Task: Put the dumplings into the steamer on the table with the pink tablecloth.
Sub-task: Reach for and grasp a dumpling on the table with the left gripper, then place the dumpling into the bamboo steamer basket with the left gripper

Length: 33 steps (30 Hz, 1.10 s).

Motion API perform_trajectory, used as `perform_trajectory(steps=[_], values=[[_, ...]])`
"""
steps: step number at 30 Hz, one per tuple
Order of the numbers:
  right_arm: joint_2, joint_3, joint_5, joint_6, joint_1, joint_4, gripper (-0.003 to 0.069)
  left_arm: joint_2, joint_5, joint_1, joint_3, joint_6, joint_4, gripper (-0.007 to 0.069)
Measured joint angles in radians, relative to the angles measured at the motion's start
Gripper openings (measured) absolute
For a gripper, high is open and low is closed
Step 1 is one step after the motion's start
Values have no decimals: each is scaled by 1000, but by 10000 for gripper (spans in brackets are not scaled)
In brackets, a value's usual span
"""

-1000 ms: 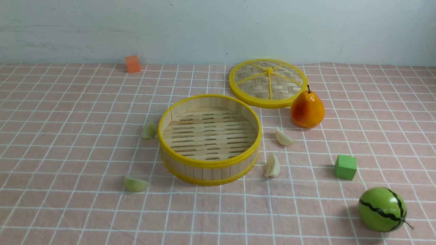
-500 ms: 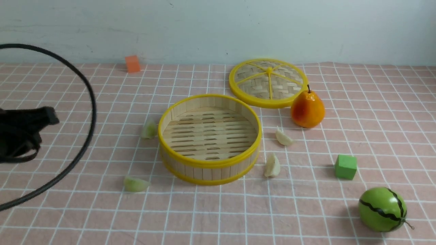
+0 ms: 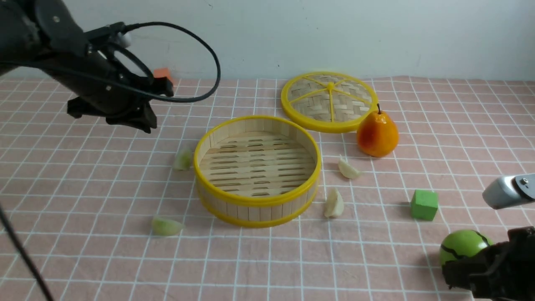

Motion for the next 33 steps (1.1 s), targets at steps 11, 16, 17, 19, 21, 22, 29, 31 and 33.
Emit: perform_trajectory(steps=[11, 16, 17, 19, 21, 22, 29, 31, 33], values=[[38, 0, -22, -55, 0, 15, 5, 457, 227, -25, -481, 28, 124, 340], [56, 0, -22, -57, 0, 15, 9, 507, 214, -42, -530, 28, 132, 307], [58, 0, -22, -57, 0, 15, 10, 518, 211, -46, -531, 28, 131, 288], [61, 0, -23, -57, 0, 15, 10, 526, 216, -49, -537, 30, 136, 230], [61, 0, -23, -58, 0, 15, 11, 527, 223, -49, -540, 29, 136, 216], [61, 0, -24, -58, 0, 17, 11, 527, 229, -49, -540, 29, 136, 216], [61, 0, -24, -58, 0, 21, 14, 460, 271, -51, -529, 29, 135, 216], [61, 0, -24, -58, 0, 24, 14, 402, 271, -58, -529, 29, 111, 216], [61, 0, -26, -58, 0, 27, 14, 350, 272, -77, -532, 31, 93, 216]])
